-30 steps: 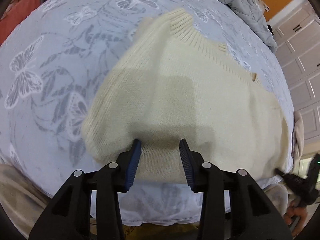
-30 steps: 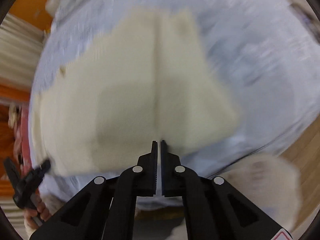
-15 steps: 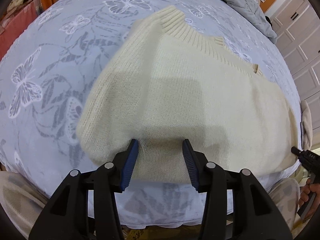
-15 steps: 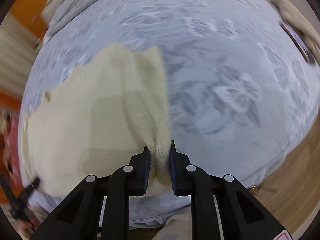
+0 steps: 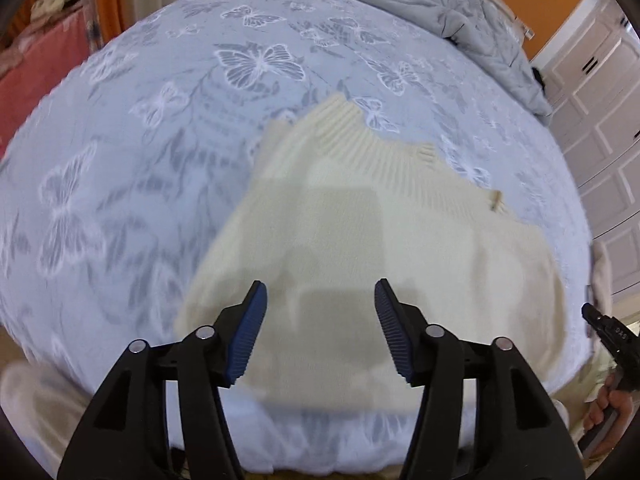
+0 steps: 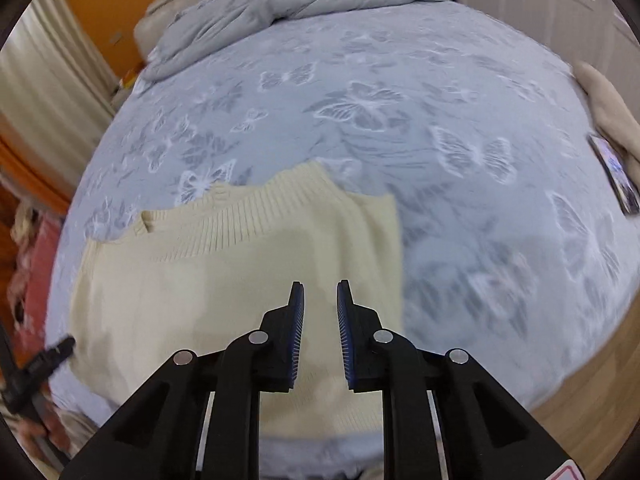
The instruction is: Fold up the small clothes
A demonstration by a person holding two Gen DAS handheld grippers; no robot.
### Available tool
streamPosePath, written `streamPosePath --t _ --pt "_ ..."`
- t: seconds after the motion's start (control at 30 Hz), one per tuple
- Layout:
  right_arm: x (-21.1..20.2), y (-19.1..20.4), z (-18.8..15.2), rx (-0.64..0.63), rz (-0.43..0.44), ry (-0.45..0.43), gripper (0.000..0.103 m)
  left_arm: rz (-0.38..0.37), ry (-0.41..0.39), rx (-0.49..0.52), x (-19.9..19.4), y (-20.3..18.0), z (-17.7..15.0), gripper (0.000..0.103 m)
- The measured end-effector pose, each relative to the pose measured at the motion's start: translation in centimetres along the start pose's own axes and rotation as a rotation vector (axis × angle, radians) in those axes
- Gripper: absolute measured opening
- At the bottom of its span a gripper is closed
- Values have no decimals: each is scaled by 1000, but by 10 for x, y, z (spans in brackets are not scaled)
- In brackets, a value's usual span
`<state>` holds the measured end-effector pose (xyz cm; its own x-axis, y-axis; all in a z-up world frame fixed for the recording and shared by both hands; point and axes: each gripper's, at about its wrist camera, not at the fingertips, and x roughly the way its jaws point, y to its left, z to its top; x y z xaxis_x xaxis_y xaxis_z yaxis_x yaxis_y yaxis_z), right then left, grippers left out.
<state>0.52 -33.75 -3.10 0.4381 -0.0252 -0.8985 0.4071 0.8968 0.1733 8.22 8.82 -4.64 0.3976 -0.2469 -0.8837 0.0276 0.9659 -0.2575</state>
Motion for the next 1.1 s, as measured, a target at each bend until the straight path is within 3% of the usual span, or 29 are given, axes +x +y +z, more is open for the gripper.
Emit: streamPosePath --t 0.07,0.1,0.2,0.33,0.4,0.43,0.47,0.53,0.6,0.63,0.73,0.9,1.1 --pt "43 -12 2 -18 -149 85 11 58 43 0 23 3 8 56" --pt "58 -16 3 -9 -158 104 0 79 61 -3 34 8 10 56" --pt "43 -29 1 114 -68 73 0 88 64 -17 48 19 12 58" --pt "0 -8 -2 81 -25 -40 3 77 59 6 48 20 10 58" --pt "18 -5 -5 46 -77 5 7 84 45 22 48 18 9 59" --pt "45 -9 -12 17 -141 91 6 91 40 27 48 16 9 59" --pt "56 -11 -17 7 -145 94 5 101 33 32 47 14 8 60" --pt "40 -8 -14 35 -142 75 5 116 34 43 47 11 8 60" --pt "22 -3 -14 86 -63 43 13 122 39 61 45 9 8 60" --pt "10 7 -13 97 -11 19 14 120 40 65 44 9 8 60" --pt "-8 40 -13 48 39 -5 14 107 37 70 43 11 6 61" --pt "-6 108 -12 -44 150 30 14 108 34 77 41 10 3 61" --pt "23 192 -18 -184 161 90 14 93 40 84 40 12 2 62"
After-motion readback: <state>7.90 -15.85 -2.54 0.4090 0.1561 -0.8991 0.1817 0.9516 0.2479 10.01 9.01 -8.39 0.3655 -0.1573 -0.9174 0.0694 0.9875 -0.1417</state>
